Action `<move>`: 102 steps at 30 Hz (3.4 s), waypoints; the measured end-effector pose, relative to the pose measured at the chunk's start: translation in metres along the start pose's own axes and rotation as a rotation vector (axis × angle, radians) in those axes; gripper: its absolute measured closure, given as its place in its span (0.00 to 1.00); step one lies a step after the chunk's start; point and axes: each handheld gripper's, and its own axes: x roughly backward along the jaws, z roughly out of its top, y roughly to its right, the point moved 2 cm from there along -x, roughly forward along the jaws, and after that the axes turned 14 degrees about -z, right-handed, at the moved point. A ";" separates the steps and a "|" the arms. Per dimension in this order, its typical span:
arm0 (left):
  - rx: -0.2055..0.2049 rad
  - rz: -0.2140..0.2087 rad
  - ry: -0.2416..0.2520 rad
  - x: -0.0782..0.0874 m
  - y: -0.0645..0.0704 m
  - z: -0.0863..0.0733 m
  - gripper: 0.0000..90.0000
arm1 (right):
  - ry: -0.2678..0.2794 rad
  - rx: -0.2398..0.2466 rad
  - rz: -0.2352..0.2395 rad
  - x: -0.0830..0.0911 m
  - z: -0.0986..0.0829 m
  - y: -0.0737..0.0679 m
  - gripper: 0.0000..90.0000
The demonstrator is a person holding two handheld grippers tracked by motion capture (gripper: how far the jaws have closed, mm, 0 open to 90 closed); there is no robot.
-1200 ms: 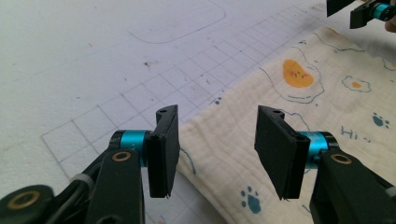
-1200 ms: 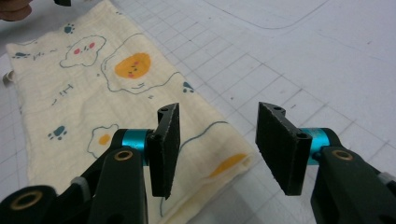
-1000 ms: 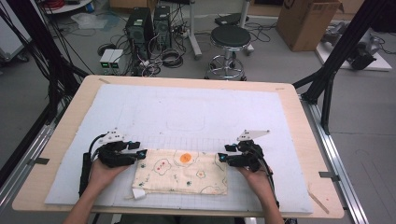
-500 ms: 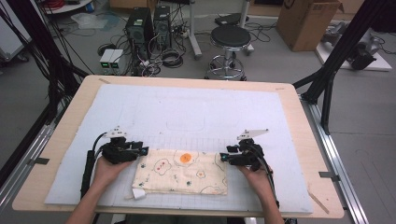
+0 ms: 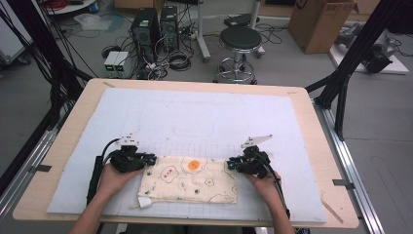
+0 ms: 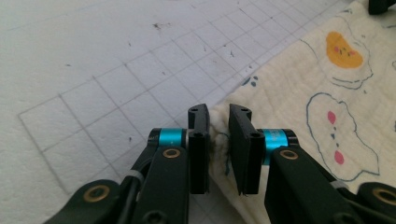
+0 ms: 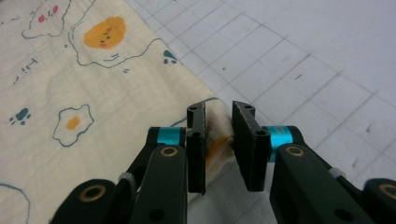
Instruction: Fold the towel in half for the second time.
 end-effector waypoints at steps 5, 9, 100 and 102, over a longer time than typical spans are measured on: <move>0.009 -0.011 0.001 0.001 -0.002 0.001 0.91 | 0.001 -0.007 0.027 0.000 -0.002 0.002 0.91; 0.009 -0.009 0.015 0.005 -0.002 0.001 0.92 | 0.009 -0.011 0.044 -0.001 -0.001 0.004 0.92; -0.088 0.044 0.051 0.020 0.003 -0.004 0.89 | 0.075 0.006 0.103 0.009 0.017 0.016 0.91; -0.089 0.038 0.037 0.020 0.004 -0.006 0.89 | 0.069 0.012 0.104 0.008 0.014 0.015 0.90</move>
